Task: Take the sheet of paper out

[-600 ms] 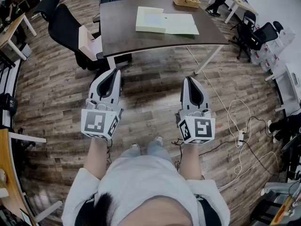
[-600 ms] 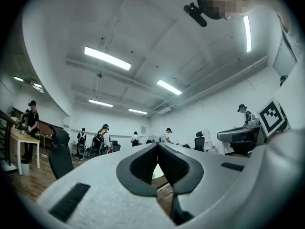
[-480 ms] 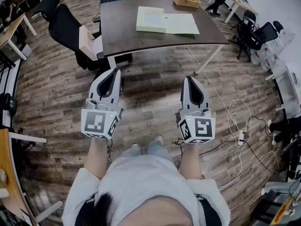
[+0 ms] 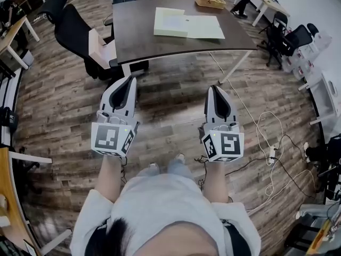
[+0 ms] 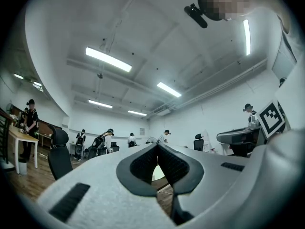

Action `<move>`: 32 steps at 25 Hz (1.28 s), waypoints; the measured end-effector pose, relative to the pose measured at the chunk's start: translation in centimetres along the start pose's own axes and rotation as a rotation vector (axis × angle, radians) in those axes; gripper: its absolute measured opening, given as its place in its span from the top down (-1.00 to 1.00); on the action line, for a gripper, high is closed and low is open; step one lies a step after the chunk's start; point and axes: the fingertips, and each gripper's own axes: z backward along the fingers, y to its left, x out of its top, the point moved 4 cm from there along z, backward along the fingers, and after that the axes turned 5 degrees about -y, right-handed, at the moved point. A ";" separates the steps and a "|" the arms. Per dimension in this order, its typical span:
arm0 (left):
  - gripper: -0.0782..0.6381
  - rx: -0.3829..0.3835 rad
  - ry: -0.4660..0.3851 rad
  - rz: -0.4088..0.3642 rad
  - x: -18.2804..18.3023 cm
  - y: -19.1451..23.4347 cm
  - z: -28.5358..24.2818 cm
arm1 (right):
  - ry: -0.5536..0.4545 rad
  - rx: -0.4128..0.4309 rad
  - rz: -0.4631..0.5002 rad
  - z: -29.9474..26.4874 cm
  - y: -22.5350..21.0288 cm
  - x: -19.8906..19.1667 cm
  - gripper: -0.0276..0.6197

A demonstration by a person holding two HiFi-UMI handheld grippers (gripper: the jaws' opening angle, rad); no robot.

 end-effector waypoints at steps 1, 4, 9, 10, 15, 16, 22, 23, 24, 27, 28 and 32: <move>0.76 -0.001 -0.001 -0.001 0.0 0.2 0.0 | 0.000 0.000 -0.005 -0.1 0.1 0.0 0.86; 0.76 -0.009 -0.007 -0.003 0.0 0.6 0.0 | -0.013 -0.001 -0.025 -0.2 0.5 0.0 0.86; 0.76 -0.028 -0.019 -0.009 0.0 1.0 -0.2 | -0.034 -0.001 -0.041 -0.6 0.7 -0.1 0.86; 0.76 -0.030 -0.018 -0.008 -0.1 1.1 -0.4 | -0.032 -0.002 -0.042 -0.8 0.6 -0.2 0.86; 0.76 -0.028 -0.011 -0.001 -0.9 1.8 -2.0 | -0.027 -0.004 -0.036 -2.3 -0.4 -0.7 0.86; 0.76 -0.027 -0.011 -0.001 -1.1 1.9 -2.4 | -0.029 -0.005 -0.037 -2.7 -0.7 -0.9 0.86; 0.76 -0.013 -0.005 -0.012 -2.5 3.0 -5.9 | -0.036 0.002 -0.034 -6.5 -2.9 -2.1 0.86; 0.76 -0.009 -0.004 -0.013 -2.8 3.3 -6.7 | -0.037 0.007 -0.035 -7.4 -3.3 -2.3 0.86; 0.76 -0.005 -0.004 -0.014 -3.0 3.6 -7.6 | -0.037 0.012 -0.037 -8.4 -3.7 -2.6 0.86; 0.76 0.006 -0.005 -0.015 -3.7 4.5 -10.7 | -0.034 0.030 -0.041 -11.5 -5.1 -3.4 0.86; 0.76 0.010 -0.005 -0.015 -3.9 4.8 -11.7 | -0.033 0.036 -0.042 -12.5 -5.6 -3.6 0.86; 0.76 0.025 0.003 -0.019 -4.9 5.3 -15.8 | -0.030 0.055 -0.053 -16.5 -8.1 -4.5 0.86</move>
